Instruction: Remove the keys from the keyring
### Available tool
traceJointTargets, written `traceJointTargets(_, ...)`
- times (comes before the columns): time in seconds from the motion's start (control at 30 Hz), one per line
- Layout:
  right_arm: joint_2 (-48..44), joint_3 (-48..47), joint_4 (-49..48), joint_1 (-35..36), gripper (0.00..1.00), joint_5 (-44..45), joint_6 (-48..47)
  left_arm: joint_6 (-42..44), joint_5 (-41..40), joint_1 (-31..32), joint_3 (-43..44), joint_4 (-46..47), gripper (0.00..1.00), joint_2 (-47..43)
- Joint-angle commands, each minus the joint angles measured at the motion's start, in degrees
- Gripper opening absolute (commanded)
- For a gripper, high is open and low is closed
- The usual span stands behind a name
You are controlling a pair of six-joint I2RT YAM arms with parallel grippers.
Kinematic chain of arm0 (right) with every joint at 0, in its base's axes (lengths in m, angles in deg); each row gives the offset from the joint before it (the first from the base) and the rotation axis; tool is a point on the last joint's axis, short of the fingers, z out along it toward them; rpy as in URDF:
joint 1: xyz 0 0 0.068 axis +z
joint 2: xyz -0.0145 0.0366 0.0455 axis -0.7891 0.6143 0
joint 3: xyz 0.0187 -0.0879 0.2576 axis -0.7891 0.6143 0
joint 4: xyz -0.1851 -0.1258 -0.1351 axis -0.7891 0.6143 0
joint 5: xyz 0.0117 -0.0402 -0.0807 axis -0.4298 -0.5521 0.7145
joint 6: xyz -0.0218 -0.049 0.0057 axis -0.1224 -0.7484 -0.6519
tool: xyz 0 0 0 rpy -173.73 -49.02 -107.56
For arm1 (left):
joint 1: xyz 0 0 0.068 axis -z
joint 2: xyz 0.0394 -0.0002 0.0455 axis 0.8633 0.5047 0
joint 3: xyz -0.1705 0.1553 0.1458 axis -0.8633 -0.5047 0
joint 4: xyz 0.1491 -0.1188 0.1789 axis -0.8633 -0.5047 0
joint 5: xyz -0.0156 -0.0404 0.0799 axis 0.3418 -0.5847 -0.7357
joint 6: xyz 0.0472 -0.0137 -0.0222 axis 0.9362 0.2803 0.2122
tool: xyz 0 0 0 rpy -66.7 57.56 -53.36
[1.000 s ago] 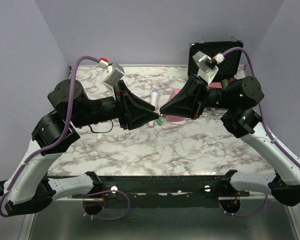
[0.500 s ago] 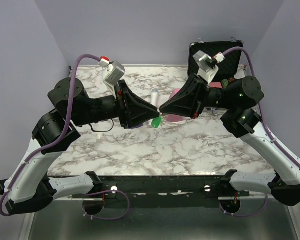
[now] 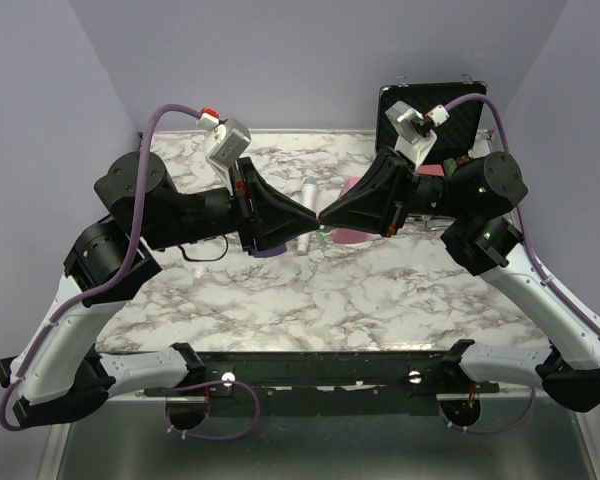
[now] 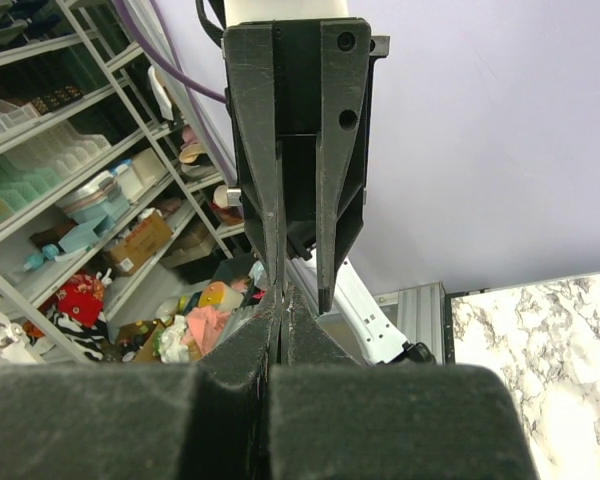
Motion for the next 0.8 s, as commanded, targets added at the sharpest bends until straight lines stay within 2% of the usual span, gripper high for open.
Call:
traceJointTargets(0.0, -0.05, -0.68, -1.82, 0.25, 0.01, -1.36, 0.67, 1.35, -0.77, -0.14, 1.65, -1.39, 0.26, 0.8)
traceJointTargets(0.27, 0.3, -0.94, -2.35, 0.25, 0.01, -1.09, 0.85, 0.92, 1.42, -0.14, 0.42, -1.39, 0.13, 0.8)
traceJointTargets(0.37, 0.39, -0.94, -2.96, 0.25, 0.01, -1.09, 1.2, 0.48, 2.57, -0.14, -0.29, -0.86, 0.0, 0.8)
traceJointTargets(0.63, -0.14, -0.24, -3.84, 0.33, 0.01, -0.57, 1.82, 0.04, 1.7, -0.14, -1.52, 0.37, 0.0, -0.34)
traceJointTargets(0.77, -0.14, 0.29, -4.89, 0.33, 0.08, -0.92, 2.7, 0.39, -0.41, -0.14, -2.04, 0.54, 0.0, -1.04)
